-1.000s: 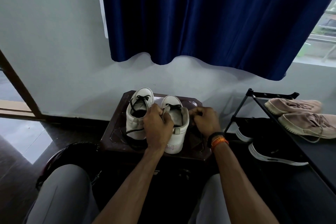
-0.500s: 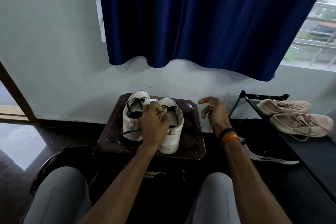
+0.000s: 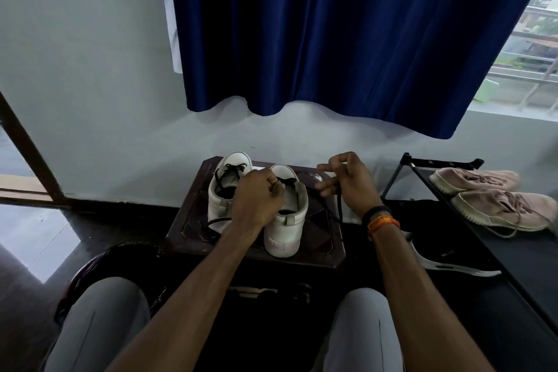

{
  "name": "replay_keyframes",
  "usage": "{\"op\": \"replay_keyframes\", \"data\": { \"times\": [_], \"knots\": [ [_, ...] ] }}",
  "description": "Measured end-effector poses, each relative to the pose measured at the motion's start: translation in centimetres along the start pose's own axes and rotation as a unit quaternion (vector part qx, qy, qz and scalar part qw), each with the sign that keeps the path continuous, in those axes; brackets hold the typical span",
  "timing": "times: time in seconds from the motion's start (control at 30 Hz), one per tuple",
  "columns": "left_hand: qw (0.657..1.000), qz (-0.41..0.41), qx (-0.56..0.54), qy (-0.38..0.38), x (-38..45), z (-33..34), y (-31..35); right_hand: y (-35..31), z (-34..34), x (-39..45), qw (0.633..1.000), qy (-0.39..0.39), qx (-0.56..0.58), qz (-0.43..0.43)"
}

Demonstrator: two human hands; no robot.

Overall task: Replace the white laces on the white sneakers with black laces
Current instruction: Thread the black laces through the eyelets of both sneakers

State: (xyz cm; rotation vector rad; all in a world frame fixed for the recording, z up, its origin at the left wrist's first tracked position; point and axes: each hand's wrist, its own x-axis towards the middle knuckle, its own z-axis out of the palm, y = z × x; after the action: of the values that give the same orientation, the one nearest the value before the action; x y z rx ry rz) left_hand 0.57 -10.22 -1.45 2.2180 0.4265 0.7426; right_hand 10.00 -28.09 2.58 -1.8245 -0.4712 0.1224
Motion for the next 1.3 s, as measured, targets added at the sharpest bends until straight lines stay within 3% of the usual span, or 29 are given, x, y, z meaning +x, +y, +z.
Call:
{"op": "replay_keyframes", "data": {
  "times": [0.1,0.3,0.53,0.7,0.87,1.03,1.3],
  "knots": [
    [0.999,0.038,0.011,-0.006,0.7,-0.5,0.2,-0.3,-0.2,0.5,0.995,0.035,-0.091,-0.018],
    [0.997,-0.031,0.005,-0.069,1.5,-1.4,0.5,-0.5,0.4,1.1,0.977,0.013,-0.201,-0.075],
    [0.976,-0.144,-0.075,-0.143,2.9,-2.8,1.0,-1.2,2.6,1.9,0.969,-0.053,-0.228,-0.084],
    [0.956,-0.205,-0.111,-0.180,4.4,-3.0,0.3,-1.1,2.9,2.2,0.978,-0.005,-0.197,-0.071],
    [0.946,-0.228,-0.108,-0.201,5.2,-3.0,0.2,-1.2,4.0,2.2,0.987,-0.036,-0.157,-0.026],
    [0.935,-0.260,-0.116,-0.209,5.4,-2.6,-0.1,-1.1,5.9,1.5,0.978,-0.079,-0.187,-0.053],
    [0.926,-0.281,-0.147,-0.206,5.2,-2.6,-0.4,-0.4,6.6,0.7,0.953,-0.031,-0.277,-0.119]
  ]
}}
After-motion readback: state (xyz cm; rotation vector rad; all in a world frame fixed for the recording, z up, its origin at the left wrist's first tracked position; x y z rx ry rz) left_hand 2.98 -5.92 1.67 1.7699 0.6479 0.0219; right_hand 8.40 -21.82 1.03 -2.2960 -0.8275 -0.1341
